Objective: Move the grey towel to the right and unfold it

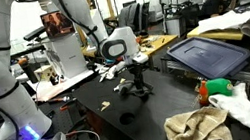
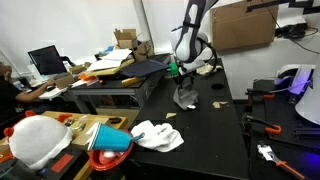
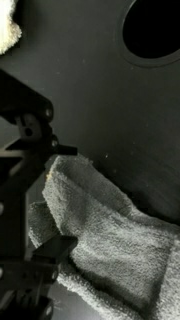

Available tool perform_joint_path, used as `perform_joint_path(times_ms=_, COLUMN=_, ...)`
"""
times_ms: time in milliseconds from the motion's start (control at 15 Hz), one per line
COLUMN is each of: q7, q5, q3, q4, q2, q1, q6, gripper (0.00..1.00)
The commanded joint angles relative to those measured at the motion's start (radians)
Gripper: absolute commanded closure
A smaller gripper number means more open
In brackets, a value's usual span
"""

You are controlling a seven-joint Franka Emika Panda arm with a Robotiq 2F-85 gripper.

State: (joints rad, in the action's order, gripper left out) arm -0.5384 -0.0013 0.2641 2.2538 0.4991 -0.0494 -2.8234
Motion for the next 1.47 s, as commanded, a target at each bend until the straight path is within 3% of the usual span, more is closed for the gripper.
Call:
perform_joint_path(times_ms=0, q7=-0.011, q5=0.022, q3=0.019, q4=-0.027, q2=0.029, q1=-0.024, q6=-0.019, gripper=0.51)
perform_joint_path(times_ms=467, q7=0.005, q5=0.047, q3=0.002, q4=-0.032, q2=-0.001, q1=-0.023, q6=-0.027, gripper=0.99)
perform_joint_path(times_ms=867, q7=0.051, q5=0.085, q3=-0.066, q4=-0.005, q2=-0.124, q1=-0.009, q6=-0.004, gripper=1.0)
perform_joint_path(times_ms=1133, q7=0.083, q5=0.161, q3=-0.145, q4=-0.042, q2=-0.196, q1=0.011, q6=0.135, gripper=1.0)
perform_joint_path(times_ms=1400, q7=0.11, q5=0.203, q3=-0.214, q4=-0.124, q2=-0.187, q1=0.015, q6=0.333, gripper=1.0)
